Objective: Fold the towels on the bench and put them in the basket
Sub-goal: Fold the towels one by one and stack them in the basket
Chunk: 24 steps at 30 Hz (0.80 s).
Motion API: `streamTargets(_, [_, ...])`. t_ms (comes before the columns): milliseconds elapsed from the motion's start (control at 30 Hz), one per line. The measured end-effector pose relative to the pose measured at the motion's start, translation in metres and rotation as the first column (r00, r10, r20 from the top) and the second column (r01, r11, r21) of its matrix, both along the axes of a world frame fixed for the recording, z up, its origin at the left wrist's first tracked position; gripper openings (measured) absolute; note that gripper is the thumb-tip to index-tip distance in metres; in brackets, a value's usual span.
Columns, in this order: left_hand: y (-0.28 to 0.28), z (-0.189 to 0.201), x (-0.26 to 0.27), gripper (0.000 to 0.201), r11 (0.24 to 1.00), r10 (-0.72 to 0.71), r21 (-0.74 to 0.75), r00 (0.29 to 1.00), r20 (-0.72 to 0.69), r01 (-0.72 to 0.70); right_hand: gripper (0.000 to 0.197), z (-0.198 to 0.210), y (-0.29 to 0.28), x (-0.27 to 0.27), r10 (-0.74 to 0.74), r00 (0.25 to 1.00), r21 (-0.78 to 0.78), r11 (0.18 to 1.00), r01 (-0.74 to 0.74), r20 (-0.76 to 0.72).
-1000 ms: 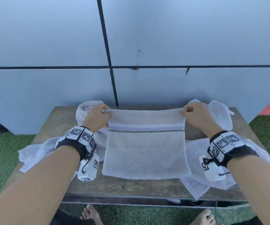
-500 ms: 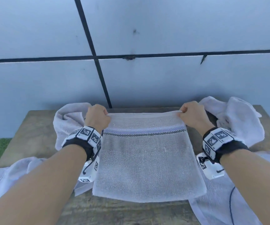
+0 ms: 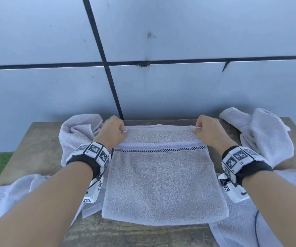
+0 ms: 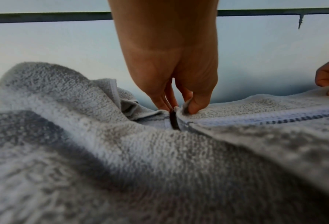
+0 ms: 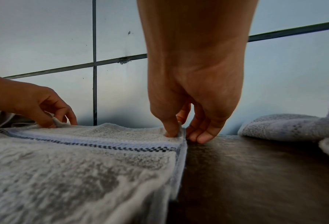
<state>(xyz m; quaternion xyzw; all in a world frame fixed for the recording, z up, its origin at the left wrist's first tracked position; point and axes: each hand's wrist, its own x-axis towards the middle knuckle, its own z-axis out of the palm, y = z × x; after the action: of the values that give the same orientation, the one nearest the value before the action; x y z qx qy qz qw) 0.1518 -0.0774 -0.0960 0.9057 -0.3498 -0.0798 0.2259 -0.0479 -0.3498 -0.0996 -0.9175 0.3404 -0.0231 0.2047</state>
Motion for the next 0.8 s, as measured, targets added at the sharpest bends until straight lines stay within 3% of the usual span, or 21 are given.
streamTargets(200, [-0.006,0.003,-0.007,0.034,0.998,-0.035,0.042,0.998,-0.052,0.037,0.017,-0.001,0.007,-0.010,0.036,0.997,0.064,0.997,-0.040,0.062])
streamTargets(333, [-0.006,0.008,-0.013,0.021,0.997,0.014,0.080,0.988,-0.155,-0.002,0.017,0.005,0.007,-0.012,0.046,0.999,0.116,0.992,-0.047,0.007])
streamTargets(400, [-0.005,0.013,-0.016,0.025,0.996,0.020,0.086,0.987,-0.162,-0.006,0.019,0.009,0.008,-0.014,0.048,0.999,0.124,0.991,-0.048,0.005])
streamTargets(500, [-0.002,0.026,-0.014,0.026,0.998,0.061,0.043,0.988,-0.139,-0.055,0.018,0.018,0.009,-0.022,0.037,0.997,0.103,0.994,-0.045,0.073])
streamTargets(667, [0.013,0.064,-0.010,0.006,0.992,0.079,-0.082,0.984,-0.159,-0.093,0.020,0.041,0.006,-0.041,0.056,0.966,0.100,0.992,-0.084,0.252])
streamTargets(800, [0.040,0.089,-0.026,0.006,0.975,0.095,-0.182,0.978,-0.187,-0.130,0.013,0.068,0.014,-0.061,0.038,0.930,0.099,0.992,-0.079,0.366])
